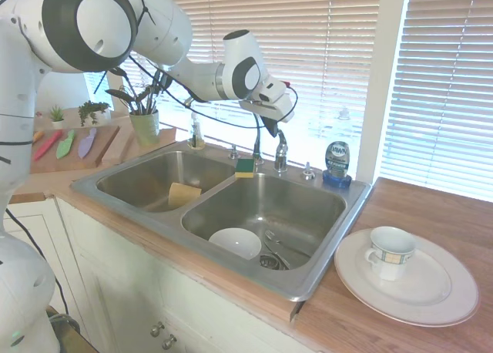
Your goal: Turn on the faucet
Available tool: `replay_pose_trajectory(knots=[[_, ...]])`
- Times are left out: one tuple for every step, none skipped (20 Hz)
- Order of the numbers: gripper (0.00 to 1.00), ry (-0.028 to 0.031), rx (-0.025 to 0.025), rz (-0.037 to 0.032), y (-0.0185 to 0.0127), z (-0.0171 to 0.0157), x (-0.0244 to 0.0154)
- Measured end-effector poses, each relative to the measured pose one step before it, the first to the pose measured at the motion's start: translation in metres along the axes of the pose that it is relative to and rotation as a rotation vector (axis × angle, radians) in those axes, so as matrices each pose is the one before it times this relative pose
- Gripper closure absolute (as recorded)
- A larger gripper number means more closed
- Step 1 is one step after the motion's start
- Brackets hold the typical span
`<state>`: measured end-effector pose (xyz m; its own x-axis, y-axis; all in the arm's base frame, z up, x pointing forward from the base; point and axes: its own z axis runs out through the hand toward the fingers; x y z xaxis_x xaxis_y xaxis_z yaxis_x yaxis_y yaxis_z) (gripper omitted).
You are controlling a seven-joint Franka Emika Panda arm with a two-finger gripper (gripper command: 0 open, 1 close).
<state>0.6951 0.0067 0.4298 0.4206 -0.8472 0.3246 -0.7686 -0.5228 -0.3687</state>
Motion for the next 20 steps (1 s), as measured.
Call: replay_pose_trajectory(knots=[[1.0, -0.00494, -0.01637, -0.00465, 0.00224, 0.00232, -0.00143], [1.0, -0.0141, -0.03245, -0.00295, 0.00369, 0.00369, -0.00246], [1.0, -0.01772, -0.03573, -0.00129, 0.00376, 0.00386, -0.00279], [1.0, -0.02073, -0.03638, 0.0005, 0.00359, 0.00357, -0.00301], [1.0, -0.02219, -0.03419, 0.00026, 0.00329, 0.00332, -0.0031], [1.0, -0.02171, -0.02621, 0.00005, 0.00241, 0.00275, -0.00304], [1.0, -0.0184, -0.01911, -0.00002, 0.00188, 0.00177, -0.00227], [1.0, -0.02194, -0.02295, 0.00015, 0.00249, 0.00147, -0.00231], [1.0, -0.01933, -0.02285, 0.00114, 0.00264, 0.00089, -0.0019], [1.0, -0.0213, -0.0279, -0.00253, 0.00371, 0.00079, -0.00192], [1.0, -0.02654, -0.03419, -0.0082, 0.00599, 0.00125, -0.00248], [1.0, -0.0173, -0.02971, -0.00427, 0.00731, 0.00145, -0.00253], [1.0, -0.01806, -0.03085, -0.00337, 0.00856, 0.0019, -0.00289], [1.0, -0.02145, -0.03629, -0.00566, 0.01143, 0.00282, -0.0046], [1.0, -0.01469, -0.02471, -0.00365, 0.01169, 0.00237, -0.00515], [1.0, -0.01152, -0.01767, -0.00384, 0.01228, 0.00237, -0.00582], [1.0, -0.00893, -0.01032, -0.00413, 0.01261, 0.00107, -0.00623], [1.0, -0.00718, -0.00575, -0.00372, 0.01277, -0.00114, -0.00653], [1.0, -0.00479, -0.0023, -0.00229, 0.01298, -0.00265, -0.00642], [1.0, -0.00333, -0.0001, -0.00224, 0.0136, -0.00342, -0.00656]])
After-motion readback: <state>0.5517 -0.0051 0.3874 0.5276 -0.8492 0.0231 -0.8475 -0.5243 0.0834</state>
